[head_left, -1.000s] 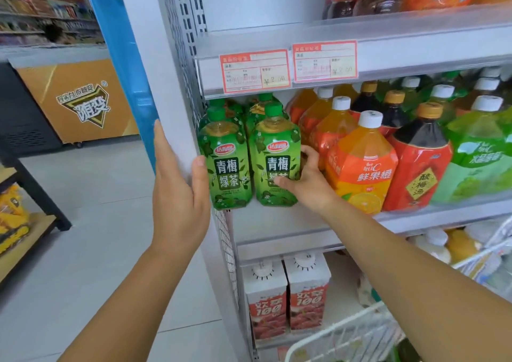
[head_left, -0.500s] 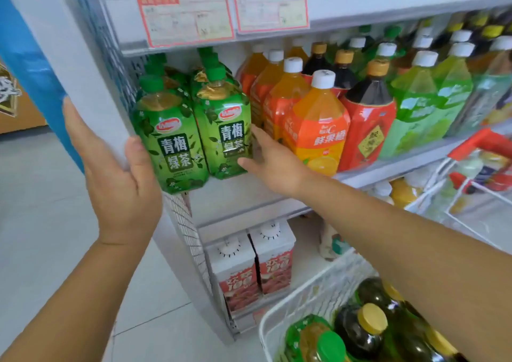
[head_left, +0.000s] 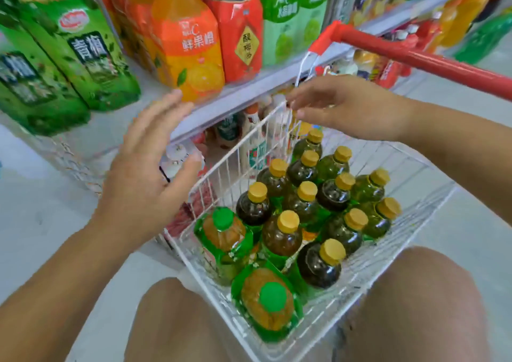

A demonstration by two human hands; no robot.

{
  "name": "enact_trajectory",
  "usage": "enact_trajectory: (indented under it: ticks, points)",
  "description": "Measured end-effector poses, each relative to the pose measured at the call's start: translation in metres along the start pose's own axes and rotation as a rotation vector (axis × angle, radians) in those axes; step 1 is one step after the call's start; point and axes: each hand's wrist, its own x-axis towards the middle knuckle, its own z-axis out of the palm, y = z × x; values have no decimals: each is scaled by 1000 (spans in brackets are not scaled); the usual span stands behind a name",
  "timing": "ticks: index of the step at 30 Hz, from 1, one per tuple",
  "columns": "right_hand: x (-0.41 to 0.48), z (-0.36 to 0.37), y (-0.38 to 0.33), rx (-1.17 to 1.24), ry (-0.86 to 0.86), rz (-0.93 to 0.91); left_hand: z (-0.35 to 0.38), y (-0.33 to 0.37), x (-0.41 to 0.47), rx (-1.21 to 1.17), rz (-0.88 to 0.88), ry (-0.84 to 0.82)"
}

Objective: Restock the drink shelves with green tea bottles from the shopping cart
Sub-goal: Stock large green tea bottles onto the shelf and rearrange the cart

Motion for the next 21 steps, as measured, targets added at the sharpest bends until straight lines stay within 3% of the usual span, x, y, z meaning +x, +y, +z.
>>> enact_trajectory:
  ticks: [3, 9, 16, 18, 21]
  points:
    - [-31, -2, 18, 35, -44, 52, 14, 25, -5, -167, 22, -394]
    - [-73, 39, 7, 275, -428, 79, 23, 13, -12, 65, 2, -1038]
    - [-93, 83, -8, 195, -750, 55, 30, 2, -9, 95, 0, -1048]
    - [-97, 94, -16, 74, -740, -21, 29, 1, -11, 37, -17, -1028]
    - [-105, 112, -21, -70, -591, -135, 28, 0, -11, 25, 17, -1021]
